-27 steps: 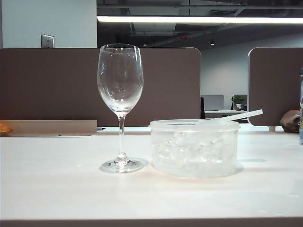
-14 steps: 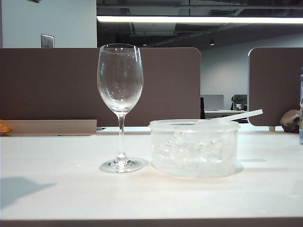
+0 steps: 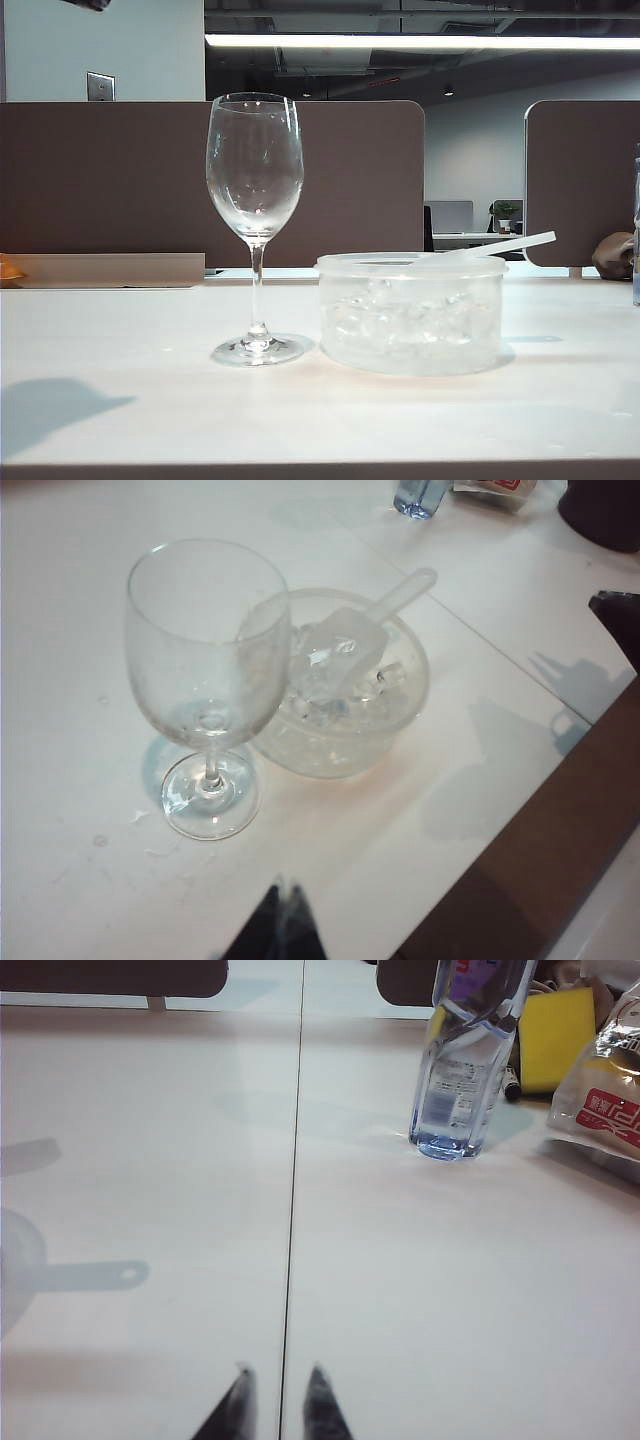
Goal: Pick up an ice shovel filled with ice cubes and pour the ice from the shovel into the glass.
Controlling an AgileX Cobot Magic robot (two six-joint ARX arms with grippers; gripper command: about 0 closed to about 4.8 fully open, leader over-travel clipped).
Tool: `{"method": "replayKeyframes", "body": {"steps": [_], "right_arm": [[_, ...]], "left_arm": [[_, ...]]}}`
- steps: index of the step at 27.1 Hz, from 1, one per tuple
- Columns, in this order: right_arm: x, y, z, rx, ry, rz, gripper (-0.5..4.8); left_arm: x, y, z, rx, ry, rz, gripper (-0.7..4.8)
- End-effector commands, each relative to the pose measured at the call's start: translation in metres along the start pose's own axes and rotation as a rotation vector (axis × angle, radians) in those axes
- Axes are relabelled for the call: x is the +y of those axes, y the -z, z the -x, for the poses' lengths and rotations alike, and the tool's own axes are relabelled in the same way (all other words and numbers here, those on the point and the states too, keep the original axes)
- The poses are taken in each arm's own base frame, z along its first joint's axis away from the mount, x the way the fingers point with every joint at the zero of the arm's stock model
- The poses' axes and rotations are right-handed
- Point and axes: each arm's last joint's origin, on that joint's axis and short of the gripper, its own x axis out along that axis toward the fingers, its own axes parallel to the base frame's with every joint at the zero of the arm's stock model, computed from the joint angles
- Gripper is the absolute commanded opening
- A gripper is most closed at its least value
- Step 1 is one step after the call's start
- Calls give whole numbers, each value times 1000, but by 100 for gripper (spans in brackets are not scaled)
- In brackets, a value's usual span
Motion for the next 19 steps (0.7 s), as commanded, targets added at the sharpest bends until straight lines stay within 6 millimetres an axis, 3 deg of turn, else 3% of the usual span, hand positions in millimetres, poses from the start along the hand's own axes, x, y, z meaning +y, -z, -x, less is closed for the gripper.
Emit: {"method": "replayKeyframes", "body": {"steps": [1,19], "right_arm": [[0,2,-1,6,-3,2,72],[0,2,-1,6,-3,2,72]], "left_arm": [[0,-2,1,-17,-2,-3,-5],[3,-2,1,-23,-75,-3,-5]]}}
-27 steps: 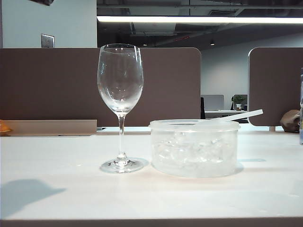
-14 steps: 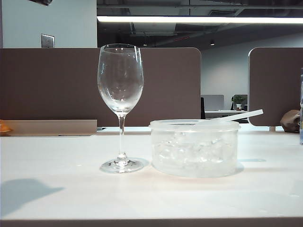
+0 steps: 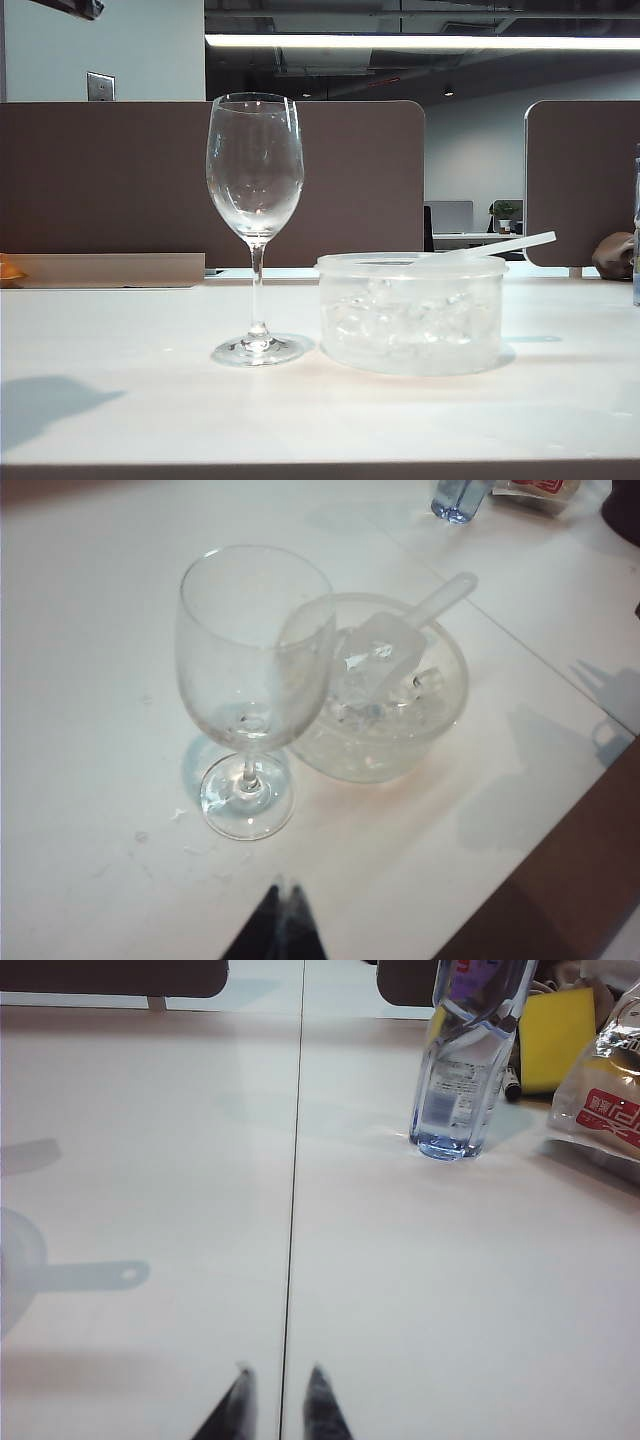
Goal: Pick up an ice shovel filled with ice cubes and pour the ice from the shovel into the glass.
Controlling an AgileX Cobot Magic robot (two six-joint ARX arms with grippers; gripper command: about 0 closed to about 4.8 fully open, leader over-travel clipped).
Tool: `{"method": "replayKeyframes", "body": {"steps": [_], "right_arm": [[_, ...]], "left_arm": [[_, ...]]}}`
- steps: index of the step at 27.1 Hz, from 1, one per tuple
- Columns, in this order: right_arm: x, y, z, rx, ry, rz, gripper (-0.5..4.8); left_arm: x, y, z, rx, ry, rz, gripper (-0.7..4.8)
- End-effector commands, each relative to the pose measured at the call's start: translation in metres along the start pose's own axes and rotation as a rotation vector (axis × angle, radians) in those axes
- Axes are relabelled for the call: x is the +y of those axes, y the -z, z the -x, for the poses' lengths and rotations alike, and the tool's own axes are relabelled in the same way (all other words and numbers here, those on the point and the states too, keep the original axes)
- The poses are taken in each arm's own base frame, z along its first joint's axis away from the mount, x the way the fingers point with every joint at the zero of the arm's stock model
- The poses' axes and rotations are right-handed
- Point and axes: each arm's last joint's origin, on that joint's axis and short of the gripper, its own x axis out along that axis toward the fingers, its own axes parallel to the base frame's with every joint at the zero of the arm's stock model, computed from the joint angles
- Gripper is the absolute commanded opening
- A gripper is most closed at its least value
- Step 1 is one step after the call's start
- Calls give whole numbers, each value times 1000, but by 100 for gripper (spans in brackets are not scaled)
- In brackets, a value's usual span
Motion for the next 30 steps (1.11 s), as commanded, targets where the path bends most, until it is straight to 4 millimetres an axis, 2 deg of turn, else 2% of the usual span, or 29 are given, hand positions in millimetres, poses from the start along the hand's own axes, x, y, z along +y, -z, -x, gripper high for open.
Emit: {"method": "replayKeyframes", "body": {"steps": [1,28,30], "right_arm": [[0,2,-1,6,-3,2,72],[0,2,-1,6,-6,-11,72],[0,2,-1,5,-9,-160,72]], "left_arm": [[3,-2,1,-18,-20,8,-5],[3,-2,1,-19,-23,9,-5],[3,-2,1,-19,-23,9,-5]]}}
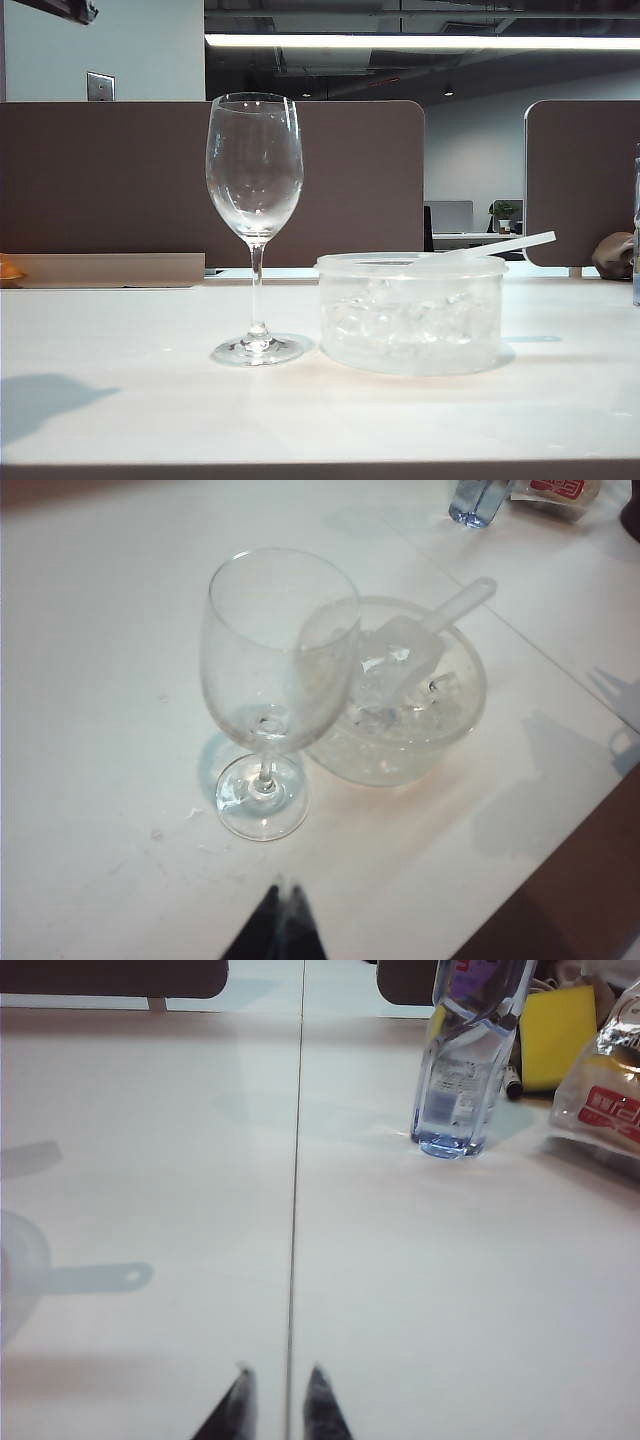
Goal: Pick up an ice shovel filled with ice cubes and pour the ice from the shovel into the glass.
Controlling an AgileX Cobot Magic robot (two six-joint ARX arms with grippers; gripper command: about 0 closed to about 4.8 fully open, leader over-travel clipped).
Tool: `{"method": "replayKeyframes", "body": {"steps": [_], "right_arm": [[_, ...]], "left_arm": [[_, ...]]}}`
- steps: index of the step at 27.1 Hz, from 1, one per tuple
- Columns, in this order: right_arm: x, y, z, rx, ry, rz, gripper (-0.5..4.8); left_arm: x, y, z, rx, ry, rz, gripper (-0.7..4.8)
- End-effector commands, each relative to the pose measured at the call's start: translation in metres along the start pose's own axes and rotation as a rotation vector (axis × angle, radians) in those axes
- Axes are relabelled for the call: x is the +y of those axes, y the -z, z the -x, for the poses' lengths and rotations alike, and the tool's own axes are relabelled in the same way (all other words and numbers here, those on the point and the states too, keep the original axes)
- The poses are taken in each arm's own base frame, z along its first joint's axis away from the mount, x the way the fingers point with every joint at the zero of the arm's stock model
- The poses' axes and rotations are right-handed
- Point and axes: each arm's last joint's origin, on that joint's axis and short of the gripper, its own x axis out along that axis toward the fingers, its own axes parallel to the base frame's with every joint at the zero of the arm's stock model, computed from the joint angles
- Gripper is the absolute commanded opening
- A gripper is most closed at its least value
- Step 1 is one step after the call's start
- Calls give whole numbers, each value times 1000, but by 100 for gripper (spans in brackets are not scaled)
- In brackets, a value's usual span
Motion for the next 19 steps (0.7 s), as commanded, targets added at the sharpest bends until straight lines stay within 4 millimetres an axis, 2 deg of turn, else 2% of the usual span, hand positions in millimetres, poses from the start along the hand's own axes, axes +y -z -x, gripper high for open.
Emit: {"method": "replayKeyframes", "body": {"steps": [1,4,5,7,11,17,19], "right_arm": [[0,2,-1,5,-6,-190,72],[2,-1,0,-4,-62,-400,68],[2,-5,1,-9,-94,-452,45],[3,-18,6,-45,-134,-484,-8],[0,-55,23,-161,-92,-480,-9],[-3,-105,64,-193,-54,-430,-9],[-4,-128,90,-155,-43,-385,-9]], "left_arm": [[0,-2,1,-16,1,-2,-5],[0,-2,1,-16,1,-2,-5],[0,-2,1,-16,1,-2,-5],[0,-2,1,-16,1,-2,-5],[0,-2,1,-16,1,-2,-5],[0,-2,1,-16,1,-2,-5],[0,-2,1,-16,1,-2,-5]]}}
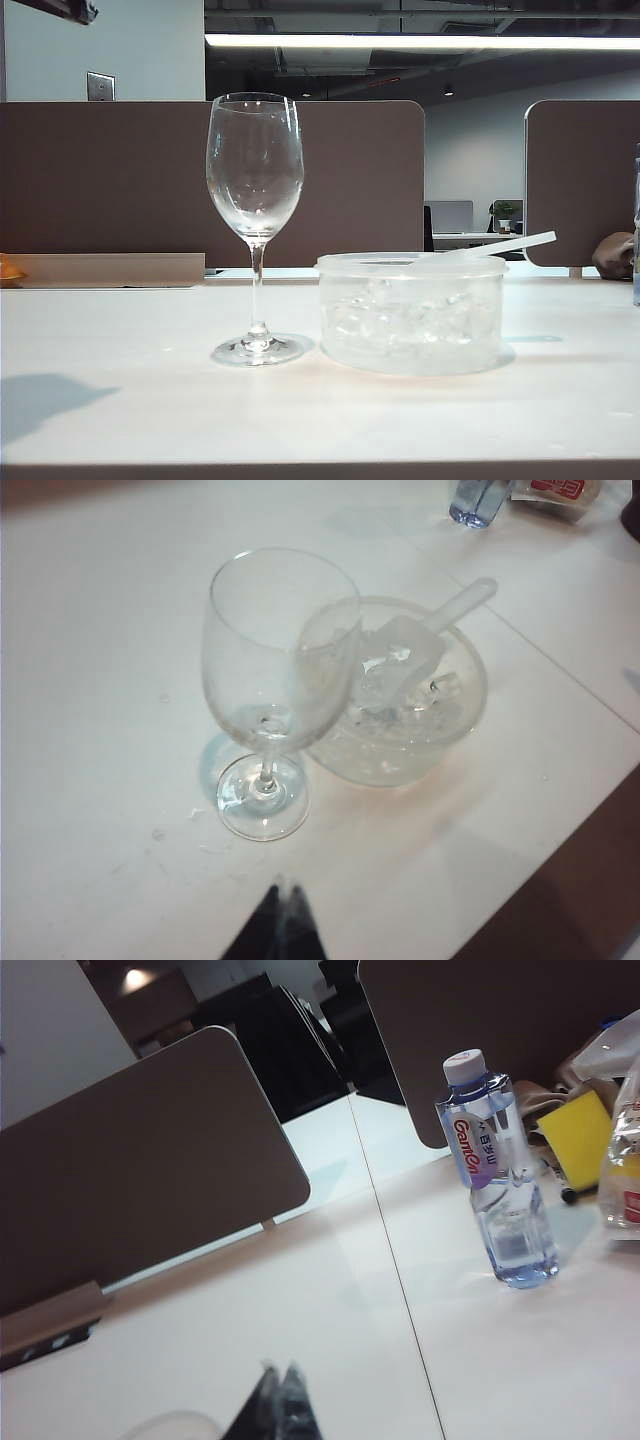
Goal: Pick up an ice shovel filled with ice cubes and pour the ice from the shovel into the glass.
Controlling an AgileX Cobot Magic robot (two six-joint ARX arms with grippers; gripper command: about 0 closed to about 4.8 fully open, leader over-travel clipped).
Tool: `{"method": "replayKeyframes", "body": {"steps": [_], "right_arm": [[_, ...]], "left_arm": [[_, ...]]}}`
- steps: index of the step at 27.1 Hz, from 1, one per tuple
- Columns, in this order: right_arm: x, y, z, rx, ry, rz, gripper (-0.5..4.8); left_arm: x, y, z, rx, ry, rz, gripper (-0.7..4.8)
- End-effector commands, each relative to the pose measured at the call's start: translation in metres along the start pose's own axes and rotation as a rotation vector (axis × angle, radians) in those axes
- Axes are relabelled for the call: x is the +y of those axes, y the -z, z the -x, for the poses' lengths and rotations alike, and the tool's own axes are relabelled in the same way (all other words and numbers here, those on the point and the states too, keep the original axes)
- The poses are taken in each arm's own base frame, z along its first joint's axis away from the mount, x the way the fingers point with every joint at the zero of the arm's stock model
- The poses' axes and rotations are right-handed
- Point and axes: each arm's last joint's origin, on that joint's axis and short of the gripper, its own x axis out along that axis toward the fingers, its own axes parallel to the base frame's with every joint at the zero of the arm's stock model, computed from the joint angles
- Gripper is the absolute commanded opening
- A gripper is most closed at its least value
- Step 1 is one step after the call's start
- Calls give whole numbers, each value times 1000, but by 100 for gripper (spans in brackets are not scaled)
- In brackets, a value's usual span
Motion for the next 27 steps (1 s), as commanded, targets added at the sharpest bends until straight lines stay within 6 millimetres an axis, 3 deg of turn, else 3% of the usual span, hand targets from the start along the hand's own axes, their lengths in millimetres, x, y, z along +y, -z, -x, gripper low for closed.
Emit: {"method": "replayKeyframes", "body": {"steps": [1,5,11,21,24,27], "right_arm": [[11,-26,22,64,29,62,-9],[34,-75,38,178,28,248,-9],[48,-102,13,344,0,358,-9],[53,-98,-68,465,-175,289,27],[51,-91,-99,489,-157,137,64],[45,-77,-128,396,-168,22,63]], "left_arm": [[0,-2,1,-16,1,-2,-5],[0,-2,1,-16,1,-2,-5],[0,-2,1,-16,1,-2,-5],[0,-2,1,-16,1,-2,-5],[0,-2,1,-16,1,-2,-5],[0,-2,1,-15,1,-2,-5]]}}
